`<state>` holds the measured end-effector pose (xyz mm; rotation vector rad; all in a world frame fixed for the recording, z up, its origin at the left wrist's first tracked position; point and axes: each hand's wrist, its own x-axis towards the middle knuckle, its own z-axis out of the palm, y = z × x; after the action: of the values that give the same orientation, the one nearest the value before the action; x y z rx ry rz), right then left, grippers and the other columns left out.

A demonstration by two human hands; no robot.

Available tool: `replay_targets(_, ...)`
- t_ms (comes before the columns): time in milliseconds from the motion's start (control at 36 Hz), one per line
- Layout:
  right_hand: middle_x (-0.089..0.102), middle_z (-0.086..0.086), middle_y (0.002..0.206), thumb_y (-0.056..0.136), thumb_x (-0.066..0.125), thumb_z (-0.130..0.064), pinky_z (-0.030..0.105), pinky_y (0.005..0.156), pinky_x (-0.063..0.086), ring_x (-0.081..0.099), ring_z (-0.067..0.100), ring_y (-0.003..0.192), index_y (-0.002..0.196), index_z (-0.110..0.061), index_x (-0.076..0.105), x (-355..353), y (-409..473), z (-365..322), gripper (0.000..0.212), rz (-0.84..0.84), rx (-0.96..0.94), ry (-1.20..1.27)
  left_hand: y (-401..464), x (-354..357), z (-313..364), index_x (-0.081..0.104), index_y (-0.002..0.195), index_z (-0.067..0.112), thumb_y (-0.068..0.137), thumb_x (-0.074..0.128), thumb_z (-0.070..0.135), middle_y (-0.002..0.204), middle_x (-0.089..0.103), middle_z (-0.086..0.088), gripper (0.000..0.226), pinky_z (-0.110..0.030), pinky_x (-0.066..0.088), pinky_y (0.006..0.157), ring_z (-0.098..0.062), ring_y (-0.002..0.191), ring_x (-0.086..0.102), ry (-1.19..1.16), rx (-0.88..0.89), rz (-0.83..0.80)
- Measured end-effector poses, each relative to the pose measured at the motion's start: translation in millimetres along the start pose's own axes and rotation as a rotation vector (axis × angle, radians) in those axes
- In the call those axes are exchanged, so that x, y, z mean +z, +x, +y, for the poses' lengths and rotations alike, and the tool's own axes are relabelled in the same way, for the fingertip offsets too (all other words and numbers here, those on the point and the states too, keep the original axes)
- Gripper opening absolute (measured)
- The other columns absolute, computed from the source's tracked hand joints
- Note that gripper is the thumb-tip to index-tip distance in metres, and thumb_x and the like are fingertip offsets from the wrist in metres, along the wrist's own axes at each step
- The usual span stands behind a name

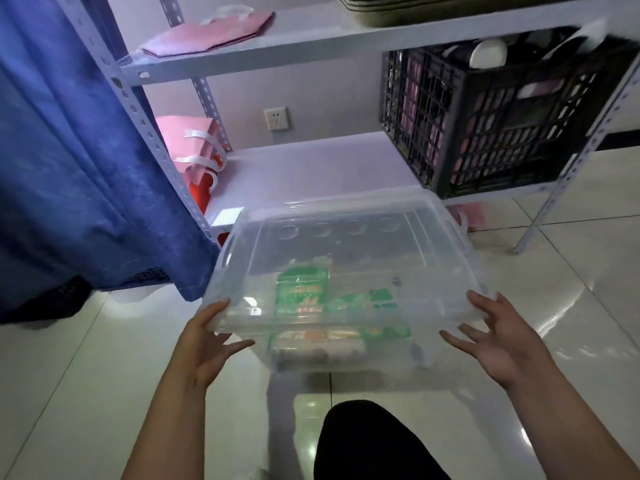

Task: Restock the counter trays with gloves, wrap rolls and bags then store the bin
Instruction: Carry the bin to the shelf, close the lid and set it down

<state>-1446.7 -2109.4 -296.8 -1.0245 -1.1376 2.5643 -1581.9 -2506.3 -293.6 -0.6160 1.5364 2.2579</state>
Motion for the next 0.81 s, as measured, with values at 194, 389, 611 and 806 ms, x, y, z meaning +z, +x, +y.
replay_targets(194, 0.035, 0.010, 0.151, 0.078, 0.072, -0.017, 0.066, 0.087, 0.051, 0.031, 0.042, 0.138, 0.112, -0.023, 0.054, 41.3, -26.0, -61.0, 0.039, -0.101, -0.160, 0.061, -34.4, 28.1, 92.4, 0.060, 0.131, 0.014, 0.072, 0.075, 0.025, 0.122, 0.068, -0.013, 0.063, -0.071, 0.049, 0.088, -0.036, 0.098, 0.072, 0.073, 0.209, -0.153)
replay_targets(389, 0.057, 0.007, 0.135, 0.090, 0.065, -0.018, 0.063, 0.095, 0.047, 0.054, 0.031, 0.123, 0.137, -0.022, 0.051, 104.9, 7.4, -101.5, 0.049, -0.174, -0.250, 0.023, -13.2, 67.0, 134.8, 0.059, 0.122, 0.020, 0.085, 0.064, 0.024, 0.129, 0.066, -0.014, 0.038, -0.068, 0.046, 0.096, -0.041, 0.116, 0.063, -0.031, 0.216, -0.147)
replay_targets(611, 0.052, 0.002, 0.144, 0.070, 0.080, -0.003, 0.058, 0.101, 0.046, 0.058, 0.028, 0.123, 0.146, -0.032, 0.036, 138.6, 52.0, -95.2, 0.092, -0.265, -0.423, -0.205, 38.6, 70.0, 134.6, 0.052, 0.136, 0.024, 0.074, 0.072, 0.014, 0.135, 0.061, -0.012, 0.066, -0.059, 0.048, 0.097, -0.036, 0.123, 0.057, -0.056, 0.300, -0.207)
replay_targets(806, 0.047, -0.002, 0.144, 0.073, 0.085, -0.026, 0.047, 0.093, 0.052, 0.052, 0.027, 0.123, 0.135, -0.047, 0.048, 169.6, 80.3, -115.9, 0.075, -0.006, -0.750, -0.635, 70.4, 78.7, 151.9, 0.057, 0.130, 0.033, 0.064, 0.084, 0.024, 0.126, 0.068, 0.002, 0.072, -0.053, 0.050, 0.099, -0.028, 0.124, 0.059, 0.096, 0.519, -0.238)
